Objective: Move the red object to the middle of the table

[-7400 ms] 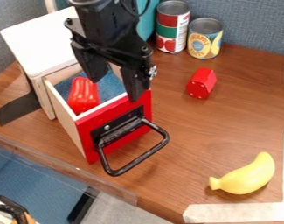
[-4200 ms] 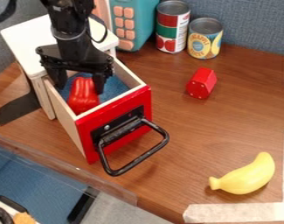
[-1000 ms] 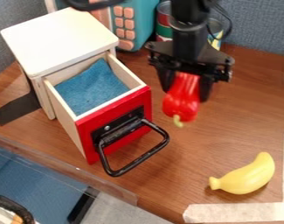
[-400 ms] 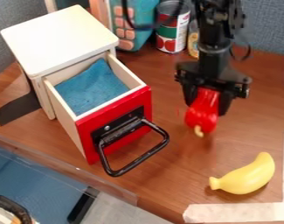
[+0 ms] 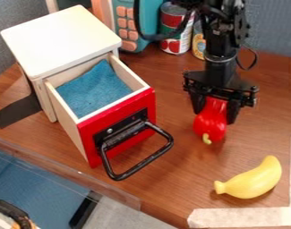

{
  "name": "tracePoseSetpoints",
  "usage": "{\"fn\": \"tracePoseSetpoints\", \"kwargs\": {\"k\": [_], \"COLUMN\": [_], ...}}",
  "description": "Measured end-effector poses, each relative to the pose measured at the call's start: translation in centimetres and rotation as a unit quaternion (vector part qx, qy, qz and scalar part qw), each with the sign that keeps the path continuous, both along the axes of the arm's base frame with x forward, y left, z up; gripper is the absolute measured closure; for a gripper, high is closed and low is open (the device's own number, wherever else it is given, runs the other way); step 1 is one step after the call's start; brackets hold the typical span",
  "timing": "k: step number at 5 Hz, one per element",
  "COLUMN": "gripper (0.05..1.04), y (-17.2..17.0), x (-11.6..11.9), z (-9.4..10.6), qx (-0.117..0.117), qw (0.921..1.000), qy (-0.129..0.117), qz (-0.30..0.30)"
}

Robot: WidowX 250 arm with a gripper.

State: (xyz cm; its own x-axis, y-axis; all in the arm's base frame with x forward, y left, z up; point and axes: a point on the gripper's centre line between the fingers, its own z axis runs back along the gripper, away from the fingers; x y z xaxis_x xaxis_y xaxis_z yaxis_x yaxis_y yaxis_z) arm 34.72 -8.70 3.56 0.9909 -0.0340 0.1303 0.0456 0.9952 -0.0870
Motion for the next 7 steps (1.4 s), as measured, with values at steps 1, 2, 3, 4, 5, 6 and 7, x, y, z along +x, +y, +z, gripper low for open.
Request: {"fn": "tracePoseSetpoints", "kwargs": {"k": [1,2,3,4,5,6,7], "gripper": [0.075,0.077,0.083,0.083,0.083,0.083,0.083], "y": [0.1,0.3,0.7,0.9,0.7,0.1,-0.2], "x": [-0.1,-0.6,-1.5,-3.1,-4.7,-6.8,-9.0], "z": [0.0,1.0,2.9,4.9,7.0,8.2,9.6], "qx": [0.002,-0.002,-0.012,-0.022,-0.028,-0.03,-0.021], "qw": [1.0,1.0,0.9998,0.9995,0.9989,0.9979,0.9963], "qy": [0.003,-0.002,-0.015,-0.022,-0.034,-0.044,-0.061], "qz": [-0.002,0.0,0.002,0.0,-0.011,-0.038,-0.057]}}
